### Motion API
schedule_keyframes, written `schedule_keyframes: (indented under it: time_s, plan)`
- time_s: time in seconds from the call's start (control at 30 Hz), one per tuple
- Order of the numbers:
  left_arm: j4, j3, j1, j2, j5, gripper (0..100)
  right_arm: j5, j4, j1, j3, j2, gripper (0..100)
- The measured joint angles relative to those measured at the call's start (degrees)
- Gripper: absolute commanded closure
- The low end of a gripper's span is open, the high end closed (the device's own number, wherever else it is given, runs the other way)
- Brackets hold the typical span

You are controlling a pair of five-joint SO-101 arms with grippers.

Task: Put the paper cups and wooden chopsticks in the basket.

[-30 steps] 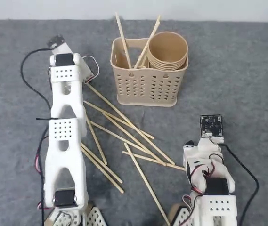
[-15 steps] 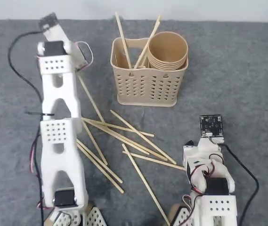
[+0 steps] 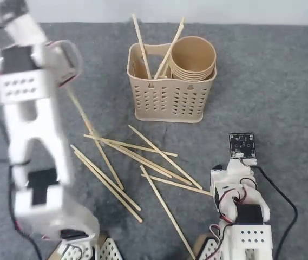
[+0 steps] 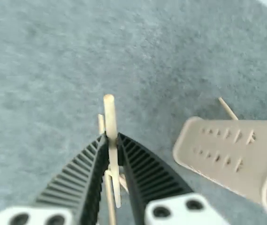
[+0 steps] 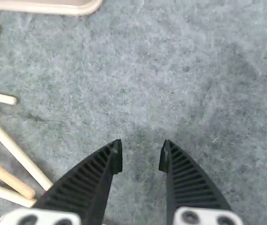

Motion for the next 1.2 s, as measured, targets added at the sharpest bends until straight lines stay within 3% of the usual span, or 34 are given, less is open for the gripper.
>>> schedule_keyframes:
  time_s: [0.27,0.47,0.6,0.77,0.9,1.03,1.1,1.2]
  plan:
    - [-11.3,27.0,-10.2,-25.1,-7.2,99,0.0,0.0,0.0,0.0,0.0,84.9]
    - [-27.9,58.8,-19.6,-47.6,-8.7,99,5.5,0.0,0.0,0.0,0.0,84.9]
    - [-43.0,82.8,-21.8,-61.5,-9.5,99,8.9,0.0,-0.1,-0.4,0.0,84.9]
    - [-46.8,97.7,-21.7,-67.9,-12.0,99,12.4,0.1,-1.1,-6.8,0.0,85.1]
    - [-51.3,102.8,-23.3,-68.7,-11.5,99,12.7,3.6,-8.8,-13.4,0.0,85.1]
    - [-60.6,105.4,-29.9,-68.7,-1.7,99,11.3,6.2,-23.2,-17.3,0.4,85.1]
    - [-60.9,105.4,-30.5,-68.7,0.3,99,9.7,4.7,-29.9,-18.6,3.7,84.9]
    - [-60.9,105.7,-30.4,-68.7,0.8,99,9.0,-0.6,-34.5,-20.1,12.0,84.8]
